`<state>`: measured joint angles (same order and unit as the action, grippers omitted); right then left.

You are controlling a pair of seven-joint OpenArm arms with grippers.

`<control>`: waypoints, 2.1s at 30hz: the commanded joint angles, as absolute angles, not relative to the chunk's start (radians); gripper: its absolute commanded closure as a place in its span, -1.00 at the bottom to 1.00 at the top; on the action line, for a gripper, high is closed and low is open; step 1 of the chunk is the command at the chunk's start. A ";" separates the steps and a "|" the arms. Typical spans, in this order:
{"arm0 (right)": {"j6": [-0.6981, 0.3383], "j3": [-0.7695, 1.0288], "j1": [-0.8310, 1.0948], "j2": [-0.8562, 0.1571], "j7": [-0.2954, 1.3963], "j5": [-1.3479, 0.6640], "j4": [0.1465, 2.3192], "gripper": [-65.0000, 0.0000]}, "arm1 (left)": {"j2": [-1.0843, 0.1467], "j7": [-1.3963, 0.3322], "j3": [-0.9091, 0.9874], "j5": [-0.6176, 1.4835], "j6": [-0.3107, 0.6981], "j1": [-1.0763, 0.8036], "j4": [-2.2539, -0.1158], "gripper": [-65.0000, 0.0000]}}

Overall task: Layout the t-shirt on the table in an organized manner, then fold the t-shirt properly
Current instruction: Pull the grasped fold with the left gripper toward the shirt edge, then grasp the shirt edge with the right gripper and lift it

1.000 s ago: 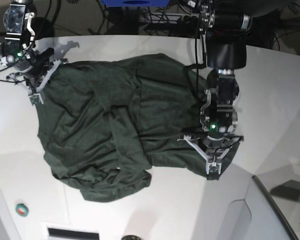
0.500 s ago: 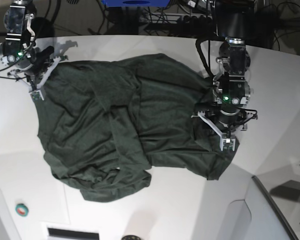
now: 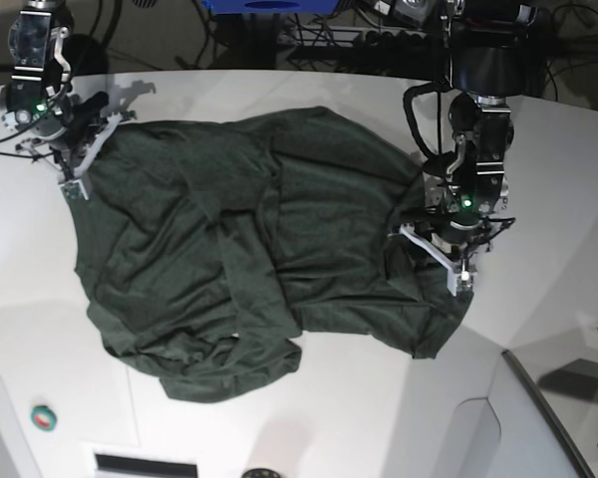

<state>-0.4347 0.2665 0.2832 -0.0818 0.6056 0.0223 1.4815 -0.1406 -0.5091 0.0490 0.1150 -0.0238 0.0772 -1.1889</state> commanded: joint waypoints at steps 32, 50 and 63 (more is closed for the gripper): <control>-0.433 0.269 0.277 -0.093 0.593 0.015 1.497 1.00 | -0.068 -0.487 0.010 0.120 -0.019 0.088 -1.191 1.00; -0.493 0.150 0.286 -0.114 0.593 0.018 1.532 1.00 | -0.081 -0.570 0.213 0.114 -0.024 -0.285 -1.655 1.00; -0.532 -0.344 0.205 -0.125 0.602 0.018 1.672 1.00 | -0.079 -0.567 0.515 0.114 -0.024 -0.403 -1.636 1.00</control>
<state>-0.5323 -0.3519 0.2111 -0.1268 0.6205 0.0246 1.6562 -0.0689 -0.5838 0.5091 0.1184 -0.0170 -0.3985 -1.6257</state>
